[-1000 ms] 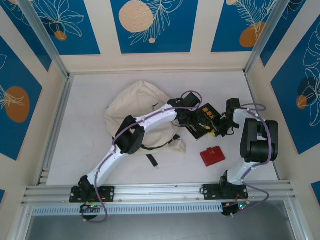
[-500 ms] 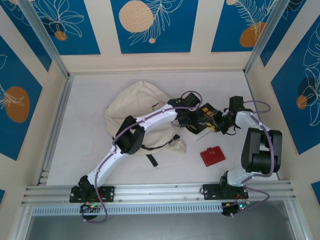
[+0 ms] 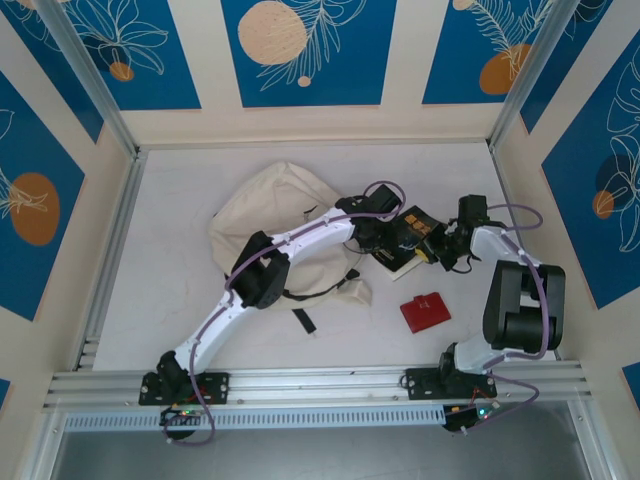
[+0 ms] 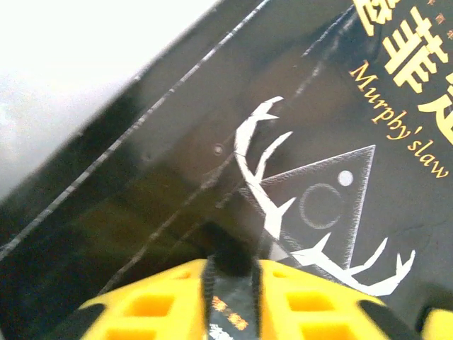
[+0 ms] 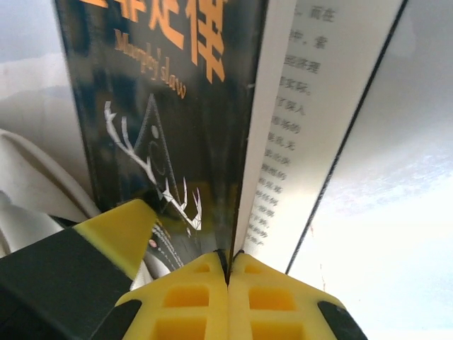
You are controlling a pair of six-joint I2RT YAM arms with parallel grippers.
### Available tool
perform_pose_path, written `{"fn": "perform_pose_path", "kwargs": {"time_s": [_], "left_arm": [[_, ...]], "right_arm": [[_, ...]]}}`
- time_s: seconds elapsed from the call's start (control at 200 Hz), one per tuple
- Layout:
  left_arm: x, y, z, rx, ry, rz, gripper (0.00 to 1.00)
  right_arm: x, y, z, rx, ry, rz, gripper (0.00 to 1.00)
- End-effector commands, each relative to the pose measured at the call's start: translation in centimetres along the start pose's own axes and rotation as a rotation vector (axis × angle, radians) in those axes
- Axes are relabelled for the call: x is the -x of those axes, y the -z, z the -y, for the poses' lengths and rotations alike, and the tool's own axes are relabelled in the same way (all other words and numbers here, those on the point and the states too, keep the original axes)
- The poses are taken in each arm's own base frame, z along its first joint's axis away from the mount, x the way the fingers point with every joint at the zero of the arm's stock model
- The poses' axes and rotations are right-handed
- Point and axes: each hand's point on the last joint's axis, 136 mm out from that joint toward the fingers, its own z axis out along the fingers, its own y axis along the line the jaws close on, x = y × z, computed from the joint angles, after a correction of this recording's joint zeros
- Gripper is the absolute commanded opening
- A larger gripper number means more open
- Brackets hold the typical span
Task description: Pack books, pencil case, and school supplies into a backpack
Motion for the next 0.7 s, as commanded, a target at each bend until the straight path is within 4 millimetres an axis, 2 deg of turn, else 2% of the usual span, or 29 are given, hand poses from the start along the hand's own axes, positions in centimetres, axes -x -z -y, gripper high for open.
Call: {"fn": "perform_pose_path", "kwargs": {"time_s": [0.0,0.07,0.145,0.31,0.46,0.695], "left_arm": [[0.4,3.2,2.9,-0.102,-0.051,-0.030,0.37],[1.8,6.4,4.6,-0.170,-0.084,-0.002,0.50],[3.0,9.7,5.4,-0.209,-0.111,0.030,0.62],[5.0,15.4,4.8,-0.207,-0.160,0.096,0.77],[5.8,18.1,2.7,-0.171,-0.173,0.127,0.83],[6.3,21.3,-2.2,-0.118,-0.141,0.164,0.88]], "right_arm": [[0.8,2.6,-1.8,0.052,0.075,0.086,0.00],[1.0,3.9,-2.7,0.088,0.109,0.114,0.00],[1.0,5.4,-3.8,0.129,0.150,0.133,0.00],[0.9,8.6,-6.6,0.209,0.237,0.154,0.00],[-0.1,11.1,-9.5,0.310,0.295,0.129,0.00],[-3.4,13.6,-13.4,0.470,0.382,0.027,0.00]]}}
